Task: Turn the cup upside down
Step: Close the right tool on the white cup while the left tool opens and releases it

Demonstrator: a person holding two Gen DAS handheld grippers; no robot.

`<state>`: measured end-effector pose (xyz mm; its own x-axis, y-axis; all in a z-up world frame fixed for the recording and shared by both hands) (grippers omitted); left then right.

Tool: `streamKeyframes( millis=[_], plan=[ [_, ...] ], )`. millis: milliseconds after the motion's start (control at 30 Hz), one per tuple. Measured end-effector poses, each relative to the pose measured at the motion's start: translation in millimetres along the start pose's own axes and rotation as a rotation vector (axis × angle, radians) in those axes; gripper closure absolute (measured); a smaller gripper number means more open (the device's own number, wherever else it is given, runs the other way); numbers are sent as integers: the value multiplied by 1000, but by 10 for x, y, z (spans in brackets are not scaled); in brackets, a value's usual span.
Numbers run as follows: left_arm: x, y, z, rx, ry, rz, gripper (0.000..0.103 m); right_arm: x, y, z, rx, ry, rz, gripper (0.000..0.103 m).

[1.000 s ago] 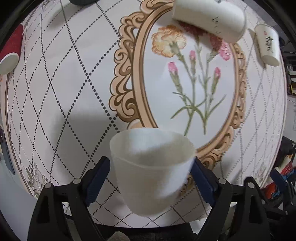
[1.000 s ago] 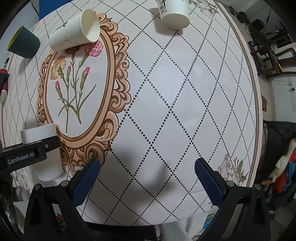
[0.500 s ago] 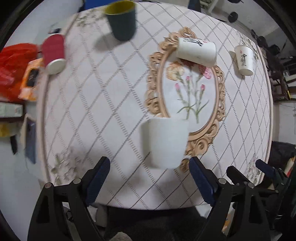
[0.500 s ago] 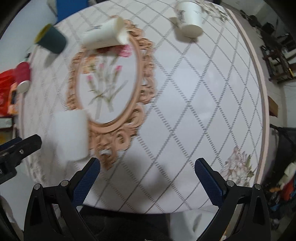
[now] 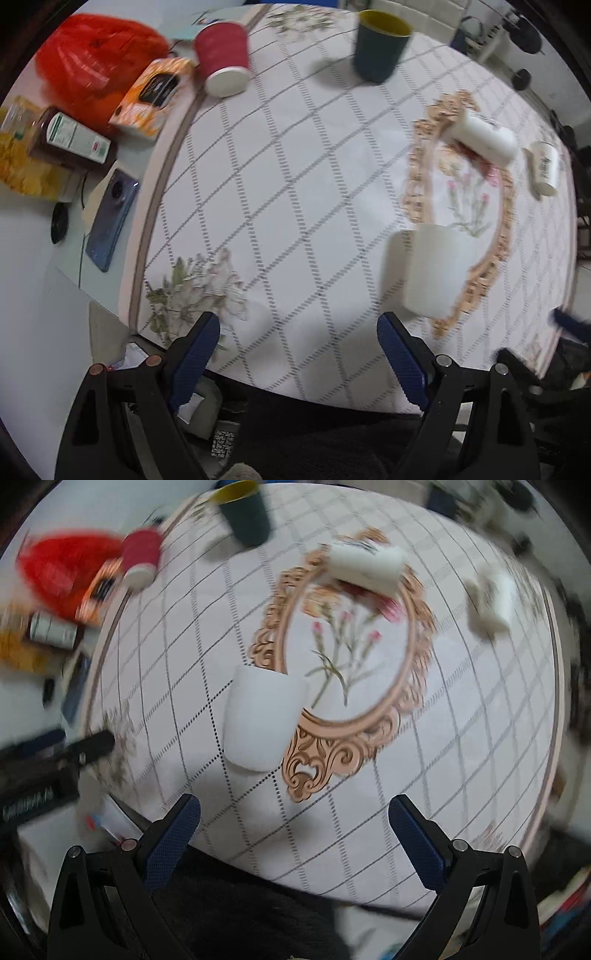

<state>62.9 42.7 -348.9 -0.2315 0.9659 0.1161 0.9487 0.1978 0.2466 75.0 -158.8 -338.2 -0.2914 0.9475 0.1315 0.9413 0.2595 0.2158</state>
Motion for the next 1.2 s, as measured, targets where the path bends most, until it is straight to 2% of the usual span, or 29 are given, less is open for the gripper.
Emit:
streamKeyframes(
  millis=[67,200,233,267,300,333,367,433,500,533,633,733,800,833,900,1100,1200],
  plan=[
    [124,3,127,-4,12,-23,13,112,84,-3,-18,-56,-175,0],
    [262,0,348,-32,42,-39,13,373,170,30,-51,-197,-648,0],
    [277,-16,413,-23,43,-44,13,466,154,60,-60,-246,-820,0],
    [283,-31,477,-14,36,-51,13,508,138,84,-63,-271,-914,0],
    [288,-52,540,3,31,-67,13,581,88,127,-65,-306,-1064,0],
    [288,-72,596,13,24,-76,13,672,-2,182,-68,-342,-1258,0],
    [276,-91,647,22,14,-83,13,718,-67,211,-67,-355,-1385,0],
    [246,-116,715,31,6,-85,13,817,-353,307,-68,-357,-1766,0],
    [210,-126,767,30,5,-79,13,799,-543,400,-49,-357,-2040,0],
    [193,-129,795,30,6,-75,13,749,-668,463,-26,-345,-2219,0],
    [169,-128,878,33,12,-67,12,649,-835,611,-7,-325,-2531,1],
    [194,-133,980,43,29,-59,12,567,-879,749,11,-295,-2738,2],
    [236,-137,1035,51,32,-67,12,551,-898,823,28,-283,-2811,4],
    [262,-143,1061,56,31,-74,12,549,-876,877,35,-277,-2853,8],
    [312,-152,1103,66,31,-88,12,537,-874,957,63,-272,-2886,12],
    [415,-208,1202,85,26,-104,12,589,-853,1136,150,-212,-2928,13],
    [452,-203,1233,89,27,-104,13,559,-830,1232,164,-197,-2940,14]
  ],
)
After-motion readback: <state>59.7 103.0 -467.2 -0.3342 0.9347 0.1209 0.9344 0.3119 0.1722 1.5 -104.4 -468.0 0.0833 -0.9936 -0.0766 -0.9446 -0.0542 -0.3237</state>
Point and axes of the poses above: each gripper's, at about its wrist camera, not at the fingertips, and z roughly the way its jaws point, x to its left, y to its top, the point moved 5 cm from there along z, roughly the way its jaws point, and after that the axes turned 13 degrees about -x, right-handed, at the moved point
